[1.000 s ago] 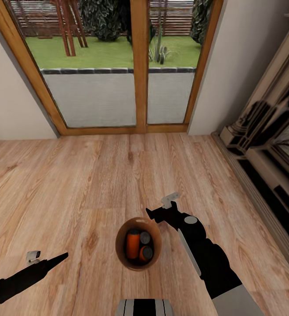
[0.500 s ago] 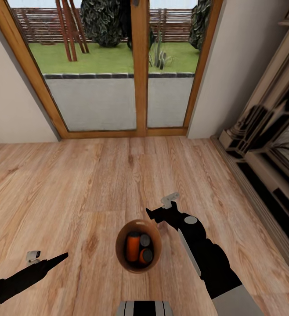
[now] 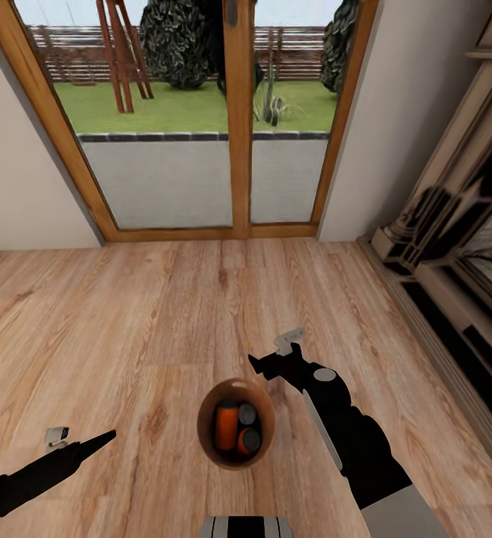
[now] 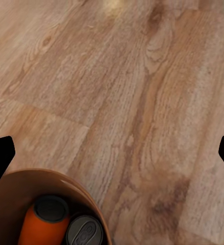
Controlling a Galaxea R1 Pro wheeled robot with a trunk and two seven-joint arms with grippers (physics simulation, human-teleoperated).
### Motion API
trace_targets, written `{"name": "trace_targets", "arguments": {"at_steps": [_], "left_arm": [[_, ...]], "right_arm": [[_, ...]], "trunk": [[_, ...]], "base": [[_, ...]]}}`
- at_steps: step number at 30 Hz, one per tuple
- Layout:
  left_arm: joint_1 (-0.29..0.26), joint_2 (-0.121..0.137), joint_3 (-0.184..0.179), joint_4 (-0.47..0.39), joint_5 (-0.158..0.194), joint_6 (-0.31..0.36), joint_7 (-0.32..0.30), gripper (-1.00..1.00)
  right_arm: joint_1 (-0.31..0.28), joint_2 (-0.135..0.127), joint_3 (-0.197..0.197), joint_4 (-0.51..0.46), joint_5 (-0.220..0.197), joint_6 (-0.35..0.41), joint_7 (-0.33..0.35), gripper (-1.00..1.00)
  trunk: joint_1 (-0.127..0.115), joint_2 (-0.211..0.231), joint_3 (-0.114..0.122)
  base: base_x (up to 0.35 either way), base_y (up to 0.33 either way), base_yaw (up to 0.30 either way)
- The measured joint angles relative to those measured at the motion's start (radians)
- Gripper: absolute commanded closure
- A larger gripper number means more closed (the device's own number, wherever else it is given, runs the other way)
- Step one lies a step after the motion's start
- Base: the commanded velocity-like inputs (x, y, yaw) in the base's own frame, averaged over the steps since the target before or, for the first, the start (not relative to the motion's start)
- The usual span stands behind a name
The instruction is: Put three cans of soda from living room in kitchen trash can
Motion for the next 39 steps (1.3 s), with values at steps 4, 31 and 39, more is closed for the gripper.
{"name": "trace_targets", "arguments": {"at_steps": [4,31,39], "left_arm": [[0.0,0.0,0.0,0.0,0.0,0.0,0.0,-1.0],[0.0,0.0,-0.001,0.0,0.0,0.001,0.001,-1.0],[0.0,0.0,-0.002,0.0,0.0,0.001,0.001,-1.0]], "right_arm": [[0.0,0.0,0.0,0.0,0.0,0.0,0.0,-1.0],[0.001,-0.001,-0.003,0.0,0.0,0.0,0.001,-1.0],[0.002,-0.002,-0.004,0.001,0.001,0.001,0.002,-1.0]], "trunk": [[-0.015,0.028,0.013],[-0.119,0.217,0.121],[-0.149,0.273,0.159]], "base": [[0.0,0.0,0.0],[0.0,0.0,0.0],[0.0,0.0,0.0]]}}
